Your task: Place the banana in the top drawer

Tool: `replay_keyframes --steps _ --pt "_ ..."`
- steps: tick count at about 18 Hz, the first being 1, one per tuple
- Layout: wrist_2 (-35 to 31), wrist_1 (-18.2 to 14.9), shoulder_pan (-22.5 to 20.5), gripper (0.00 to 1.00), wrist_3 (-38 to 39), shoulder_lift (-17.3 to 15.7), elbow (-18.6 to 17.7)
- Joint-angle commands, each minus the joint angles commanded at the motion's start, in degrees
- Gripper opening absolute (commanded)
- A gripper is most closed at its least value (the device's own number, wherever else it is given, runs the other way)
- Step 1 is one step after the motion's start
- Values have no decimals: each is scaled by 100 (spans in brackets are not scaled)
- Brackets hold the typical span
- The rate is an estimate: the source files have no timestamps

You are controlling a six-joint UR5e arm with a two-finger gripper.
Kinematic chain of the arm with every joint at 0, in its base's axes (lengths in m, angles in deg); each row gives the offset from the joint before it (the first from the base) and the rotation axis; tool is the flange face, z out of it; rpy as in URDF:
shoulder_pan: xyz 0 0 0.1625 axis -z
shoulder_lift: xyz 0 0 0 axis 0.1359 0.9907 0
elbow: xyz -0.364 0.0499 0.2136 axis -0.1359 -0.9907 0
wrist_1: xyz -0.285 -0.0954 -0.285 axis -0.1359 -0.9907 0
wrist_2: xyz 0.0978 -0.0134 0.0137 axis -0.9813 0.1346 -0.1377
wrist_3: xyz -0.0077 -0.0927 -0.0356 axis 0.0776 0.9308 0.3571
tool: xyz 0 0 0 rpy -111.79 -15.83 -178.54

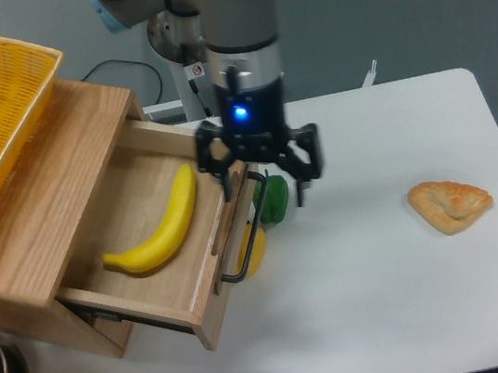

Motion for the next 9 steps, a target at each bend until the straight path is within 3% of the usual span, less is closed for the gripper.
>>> replay_keyframes --steps 3,7,9 --pt "402 333 -404 100 -1151 299 -35" --pt "475 317 -773 100 -1293 413 -44" --pt "448 308 -836 100 -2107 528 -62"
